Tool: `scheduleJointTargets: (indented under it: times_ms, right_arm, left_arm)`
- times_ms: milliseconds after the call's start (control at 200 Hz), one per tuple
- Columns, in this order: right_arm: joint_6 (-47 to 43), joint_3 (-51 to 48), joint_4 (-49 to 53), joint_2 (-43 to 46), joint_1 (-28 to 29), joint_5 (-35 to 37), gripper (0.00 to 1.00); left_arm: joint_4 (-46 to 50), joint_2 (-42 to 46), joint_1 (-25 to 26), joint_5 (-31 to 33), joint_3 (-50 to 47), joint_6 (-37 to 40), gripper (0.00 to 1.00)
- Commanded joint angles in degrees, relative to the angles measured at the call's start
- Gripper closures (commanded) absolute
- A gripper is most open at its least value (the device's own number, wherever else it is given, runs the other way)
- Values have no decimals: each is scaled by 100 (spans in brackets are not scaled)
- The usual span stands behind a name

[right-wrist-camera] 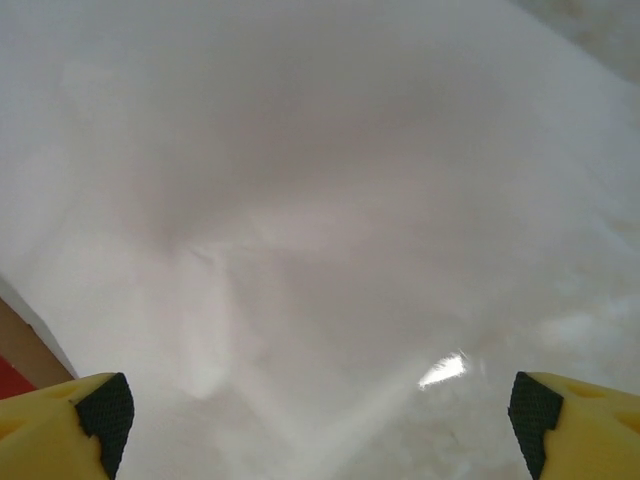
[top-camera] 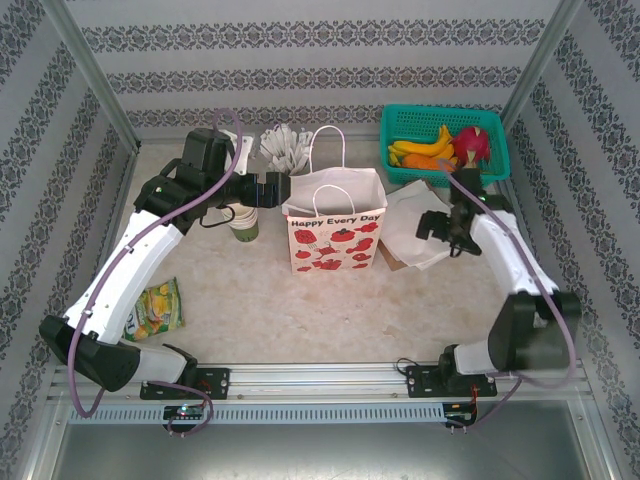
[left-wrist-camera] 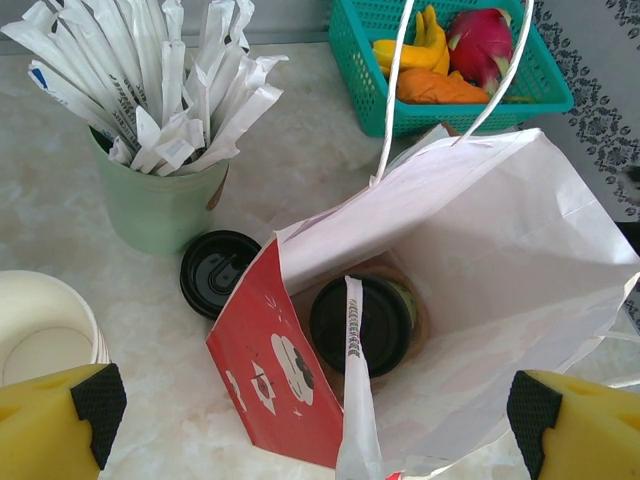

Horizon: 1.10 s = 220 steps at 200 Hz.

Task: Pack the takeout coffee

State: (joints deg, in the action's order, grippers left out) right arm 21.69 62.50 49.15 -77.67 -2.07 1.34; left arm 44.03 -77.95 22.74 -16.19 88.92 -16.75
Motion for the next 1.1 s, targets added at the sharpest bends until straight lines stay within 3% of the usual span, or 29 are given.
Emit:
scheduleJointTargets:
  times_ms: [0, 175, 350, 480, 609, 779, 934, 1094]
  right_arm:
    - [1043, -596, -443, 603, -469, -508, 2]
    - [2090, -1367, -1486, 636, -1020, -1559, 2]
    - [2457, -1439, -2315, 85, -1046, -1830, 4]
    - [2527, -1474, -2753, -207, -1049, -1909, 38]
    - [2615, -1620, -3067, -300, -1041, -2032, 61]
    - [2435, -1734, -2974, 817, -1041, -1752, 99]
    - [1987, -1061, -2461, 1803, -1042, -2098, 100]
    - [2633, 129, -1794, 2302, -786, -2244, 100]
  left_arm:
    - [-221, 13, -33, 34, -125, 117, 0]
    - [-222, -48, -33, 70, -121, 231, 0]
    - [-224, -14, -36, 150, -186, 287, 0]
    - [-212, -1, -30, 194, -216, 287, 0]
    - [-208, 1, -32, 229, -168, 308, 0]
    - [-282, 143, -40, 230, -180, 420, 0]
    - [-558, 246, -41, 66, -309, 652, 0]
    - [-650, 103, -34, 262, -271, 587, 0]
